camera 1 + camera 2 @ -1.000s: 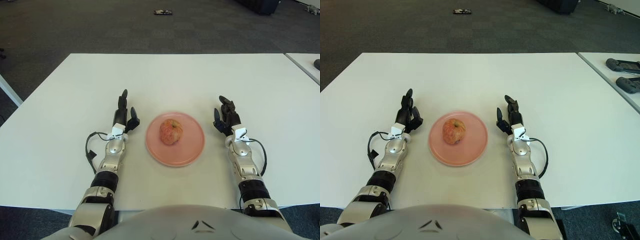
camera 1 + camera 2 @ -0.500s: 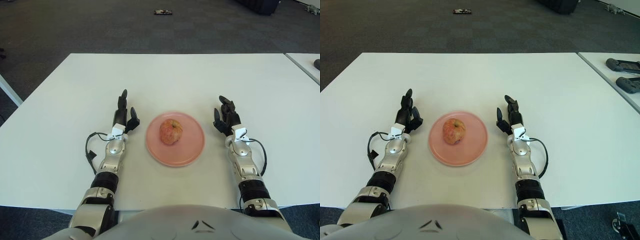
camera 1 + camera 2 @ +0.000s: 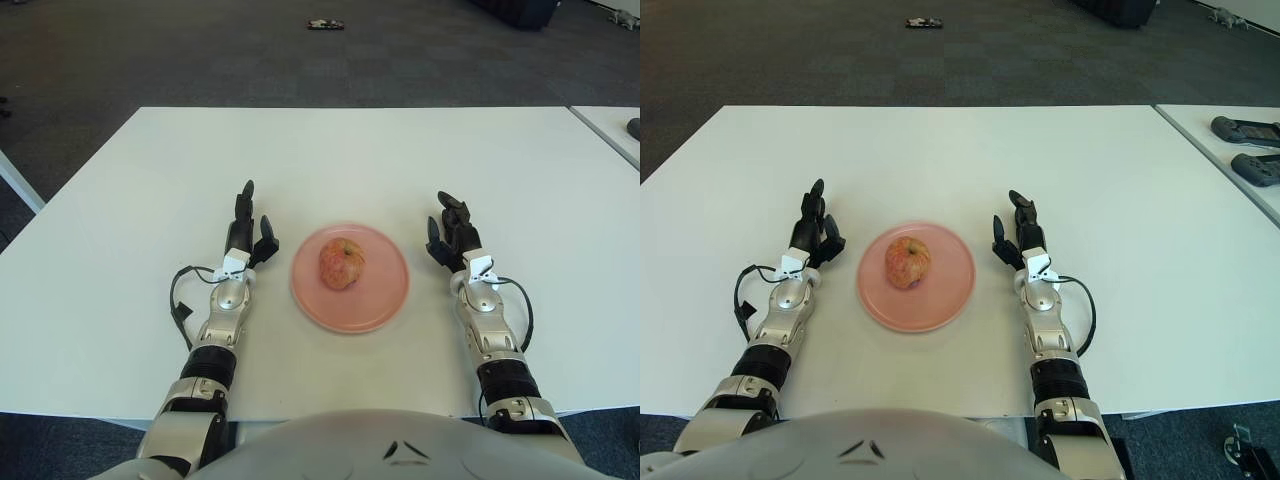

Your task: Put the apple into the plate.

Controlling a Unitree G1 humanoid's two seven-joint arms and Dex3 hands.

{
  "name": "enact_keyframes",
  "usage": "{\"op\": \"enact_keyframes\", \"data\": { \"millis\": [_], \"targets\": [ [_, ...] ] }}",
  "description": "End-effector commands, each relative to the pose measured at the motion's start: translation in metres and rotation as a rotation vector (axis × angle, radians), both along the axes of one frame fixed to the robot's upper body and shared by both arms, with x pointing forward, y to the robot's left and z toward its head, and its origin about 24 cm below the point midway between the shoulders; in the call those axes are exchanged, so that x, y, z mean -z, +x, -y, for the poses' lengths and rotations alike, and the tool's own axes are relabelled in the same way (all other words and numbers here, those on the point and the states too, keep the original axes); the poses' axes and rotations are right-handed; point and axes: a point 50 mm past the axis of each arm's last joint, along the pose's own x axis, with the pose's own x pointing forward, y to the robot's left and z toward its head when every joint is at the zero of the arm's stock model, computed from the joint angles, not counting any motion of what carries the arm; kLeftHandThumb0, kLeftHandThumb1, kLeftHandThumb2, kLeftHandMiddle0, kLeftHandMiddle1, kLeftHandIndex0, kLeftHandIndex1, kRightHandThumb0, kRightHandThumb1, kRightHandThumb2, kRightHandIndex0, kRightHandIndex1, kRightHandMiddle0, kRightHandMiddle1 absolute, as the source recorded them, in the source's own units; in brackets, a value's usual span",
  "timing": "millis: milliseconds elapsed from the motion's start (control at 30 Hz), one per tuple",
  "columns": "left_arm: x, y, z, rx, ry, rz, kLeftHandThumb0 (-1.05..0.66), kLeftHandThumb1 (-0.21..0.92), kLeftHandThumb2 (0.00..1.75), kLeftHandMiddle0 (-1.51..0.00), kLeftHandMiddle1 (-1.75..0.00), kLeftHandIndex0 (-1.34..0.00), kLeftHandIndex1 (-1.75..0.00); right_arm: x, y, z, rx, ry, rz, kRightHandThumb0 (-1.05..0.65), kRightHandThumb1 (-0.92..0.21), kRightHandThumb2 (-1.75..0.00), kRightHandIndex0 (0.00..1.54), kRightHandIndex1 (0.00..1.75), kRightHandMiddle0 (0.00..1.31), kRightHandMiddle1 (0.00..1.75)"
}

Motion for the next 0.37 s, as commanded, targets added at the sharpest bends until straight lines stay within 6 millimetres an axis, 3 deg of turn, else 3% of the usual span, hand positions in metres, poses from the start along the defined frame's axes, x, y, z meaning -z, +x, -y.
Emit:
{"op": "enact_keyframes", "data": {
  "millis": [0, 333],
  "targets": [
    [0.0088, -0.0061, -0.0032, -0.009, 0.012, -0.05, -0.83, 0.92, 1.03, -0.11, -0.01, 0.0, -0.24, 0.0253, -0.015, 0.0008, 0.012, 0.016, -0.139, -0.68, -0.92, -0.69, 0.3, 0.01, 0.0, 0.48],
    [0.0079, -0.0056, -0.0034, -0.011, 0.009, -0.051, -0.82, 0.92, 1.03, -0.12, -0.01, 0.0, -0.25, 0.0256, -0.0149, 0.0005, 0.018, 0.025, -0.136, -0.68, -0.92, -0.69, 0.3, 0.01, 0.0, 0.48]
  ]
}}
